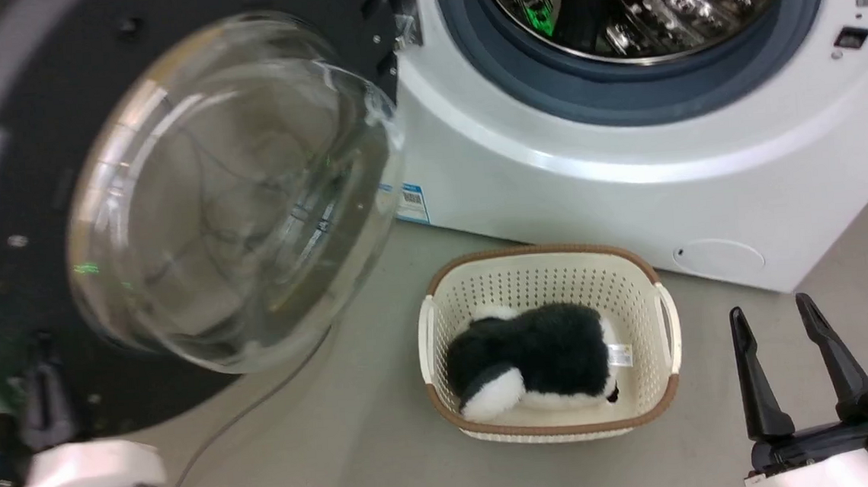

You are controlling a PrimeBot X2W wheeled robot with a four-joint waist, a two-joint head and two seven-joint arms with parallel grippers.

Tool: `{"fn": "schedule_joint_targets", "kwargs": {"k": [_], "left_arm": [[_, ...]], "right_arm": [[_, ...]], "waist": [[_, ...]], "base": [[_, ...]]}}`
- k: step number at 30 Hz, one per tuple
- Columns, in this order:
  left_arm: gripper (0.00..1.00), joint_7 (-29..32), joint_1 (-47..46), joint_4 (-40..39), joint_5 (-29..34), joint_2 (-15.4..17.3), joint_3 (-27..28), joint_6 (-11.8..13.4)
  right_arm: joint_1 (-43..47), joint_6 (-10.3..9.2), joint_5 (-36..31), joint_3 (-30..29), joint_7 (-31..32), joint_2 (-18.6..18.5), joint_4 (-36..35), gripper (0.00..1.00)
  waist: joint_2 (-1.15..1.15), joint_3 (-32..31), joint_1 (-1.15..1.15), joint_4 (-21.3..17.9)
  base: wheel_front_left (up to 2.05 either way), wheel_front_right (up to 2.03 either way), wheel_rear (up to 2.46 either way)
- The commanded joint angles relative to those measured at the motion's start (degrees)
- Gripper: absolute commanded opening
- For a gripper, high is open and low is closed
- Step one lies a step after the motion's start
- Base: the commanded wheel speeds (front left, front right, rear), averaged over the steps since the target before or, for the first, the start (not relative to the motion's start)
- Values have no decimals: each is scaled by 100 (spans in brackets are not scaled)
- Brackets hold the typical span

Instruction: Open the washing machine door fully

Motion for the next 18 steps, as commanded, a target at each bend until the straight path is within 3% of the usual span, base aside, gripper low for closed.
{"fn": "schedule_joint_targets", "kwargs": {"k": [1,13,18], "left_arm": [[0,-25,-224,112,-40,30,297,4],[0,-25,-1147,1095,-97,128,1319,-221],[0,-25,-1522,1598,-133,366,1745,-424]], "right_arm": [[-120,5,-77,-5,-25,18,-30,100],[-395,5,-164,80,-25,0,-22,100],[-457,5,-184,71,-25,-13,-7,100]], "waist": [[0,115,0,-80],[0,423,0,-262],[0,498,0,-366]], "base": [[0,0,0],[0,0,0],[0,0,0]]}}
